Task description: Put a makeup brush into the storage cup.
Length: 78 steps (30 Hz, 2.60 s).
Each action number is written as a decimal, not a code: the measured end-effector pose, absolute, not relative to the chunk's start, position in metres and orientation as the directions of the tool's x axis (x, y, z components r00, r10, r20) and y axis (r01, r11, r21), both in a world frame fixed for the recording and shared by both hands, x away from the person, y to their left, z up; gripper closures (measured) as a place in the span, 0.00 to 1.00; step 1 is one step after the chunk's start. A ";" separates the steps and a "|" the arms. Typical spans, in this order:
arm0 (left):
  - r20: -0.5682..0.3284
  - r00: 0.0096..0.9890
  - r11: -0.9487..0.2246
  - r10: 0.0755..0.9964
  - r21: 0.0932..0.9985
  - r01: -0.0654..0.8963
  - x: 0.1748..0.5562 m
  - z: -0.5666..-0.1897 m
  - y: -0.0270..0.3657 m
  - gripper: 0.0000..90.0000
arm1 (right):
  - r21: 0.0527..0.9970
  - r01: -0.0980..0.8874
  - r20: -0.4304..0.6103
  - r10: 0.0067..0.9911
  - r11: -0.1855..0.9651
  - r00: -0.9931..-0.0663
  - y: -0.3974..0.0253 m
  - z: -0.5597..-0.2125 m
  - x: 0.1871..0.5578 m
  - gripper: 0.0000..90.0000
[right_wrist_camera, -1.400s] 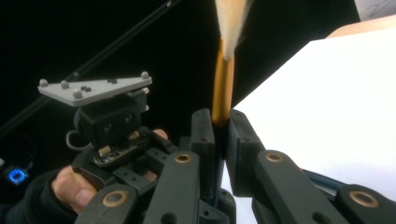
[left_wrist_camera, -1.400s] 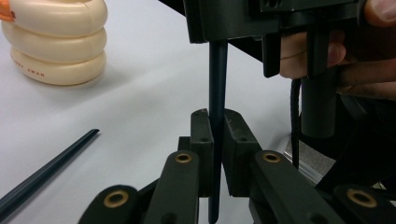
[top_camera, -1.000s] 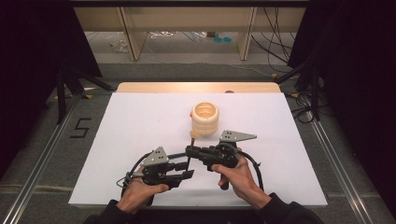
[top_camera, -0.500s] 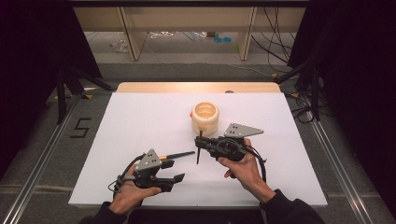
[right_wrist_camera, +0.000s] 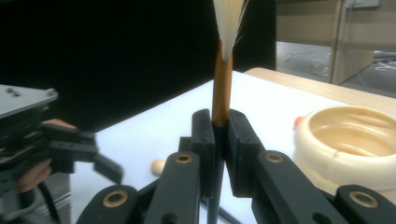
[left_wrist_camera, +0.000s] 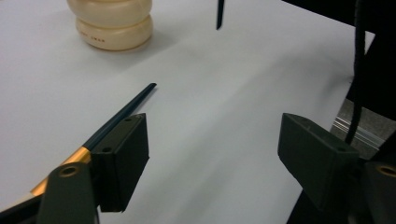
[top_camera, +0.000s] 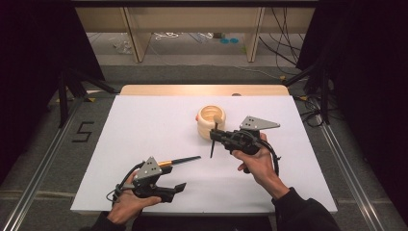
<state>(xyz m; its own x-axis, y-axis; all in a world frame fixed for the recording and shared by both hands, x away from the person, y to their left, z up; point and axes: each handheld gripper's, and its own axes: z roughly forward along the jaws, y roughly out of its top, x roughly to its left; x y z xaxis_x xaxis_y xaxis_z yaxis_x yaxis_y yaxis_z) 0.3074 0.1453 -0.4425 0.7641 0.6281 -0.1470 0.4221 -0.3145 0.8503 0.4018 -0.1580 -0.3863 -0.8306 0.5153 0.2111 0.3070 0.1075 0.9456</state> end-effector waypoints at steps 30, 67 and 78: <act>-0.118 0.769 -0.331 0.629 0.854 0.401 0.302 -0.445 0.147 0.19 | 0.953 0.255 0.114 0.591 0.160 -0.799 -0.163 -0.356 0.466 0.92; -0.123 0.775 -0.342 0.620 0.846 0.408 0.304 -0.446 0.148 0.19 | 0.962 0.231 0.085 0.643 0.146 -0.761 -0.153 -0.358 0.521 0.92; -0.132 0.769 -0.338 0.626 0.843 0.419 0.303 -0.446 0.147 0.20 | 0.959 0.245 0.094 0.659 0.141 -0.746 -0.152 -0.369 0.529 0.92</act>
